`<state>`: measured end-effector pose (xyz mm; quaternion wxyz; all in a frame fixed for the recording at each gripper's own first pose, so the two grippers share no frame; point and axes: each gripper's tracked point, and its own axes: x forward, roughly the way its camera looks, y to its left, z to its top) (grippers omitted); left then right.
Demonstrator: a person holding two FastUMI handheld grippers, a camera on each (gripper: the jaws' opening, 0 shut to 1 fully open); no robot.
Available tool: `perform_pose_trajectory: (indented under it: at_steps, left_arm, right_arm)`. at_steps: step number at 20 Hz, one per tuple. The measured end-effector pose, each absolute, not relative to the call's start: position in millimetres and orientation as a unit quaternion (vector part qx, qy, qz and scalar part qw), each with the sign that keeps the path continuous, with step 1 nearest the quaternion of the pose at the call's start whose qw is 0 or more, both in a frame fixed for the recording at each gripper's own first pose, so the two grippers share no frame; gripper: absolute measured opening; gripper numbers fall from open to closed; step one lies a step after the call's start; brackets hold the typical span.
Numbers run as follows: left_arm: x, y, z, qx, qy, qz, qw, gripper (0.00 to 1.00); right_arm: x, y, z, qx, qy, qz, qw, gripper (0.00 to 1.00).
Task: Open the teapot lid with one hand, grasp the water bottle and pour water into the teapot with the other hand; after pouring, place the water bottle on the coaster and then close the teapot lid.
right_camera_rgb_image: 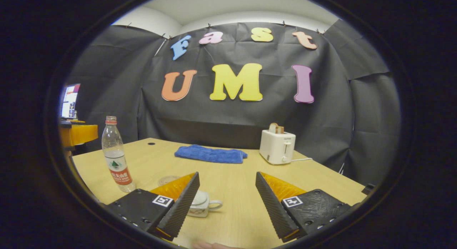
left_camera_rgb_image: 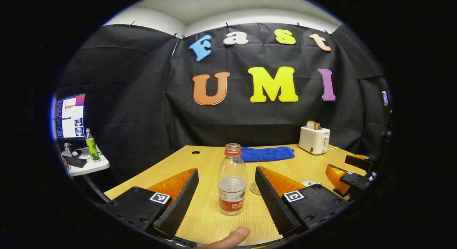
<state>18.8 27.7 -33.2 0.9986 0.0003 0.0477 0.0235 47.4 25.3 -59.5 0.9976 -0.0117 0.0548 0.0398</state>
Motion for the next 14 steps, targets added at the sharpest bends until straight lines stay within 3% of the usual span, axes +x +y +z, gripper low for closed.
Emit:
perform_pose_trajectory:
  at_steps: [4,8,14]
  left_arm:
    - [22,29,-38,-0.005,0.054,0.024,0.998,0.99]
    - [23,30,-40,0.001,0.056,0.021,0.998,0.99]
    - [27,30,-48,-0.004,0.066,0.021,0.998,0.99]
  right_arm:
    - [57,56,-79,-0.009,0.080,0.072,0.994,0.95]
    - [67,73,-106,-0.002,0.119,0.088,0.989,0.82]
    - [74,88,-115,0.009,0.128,0.111,0.985,0.37]
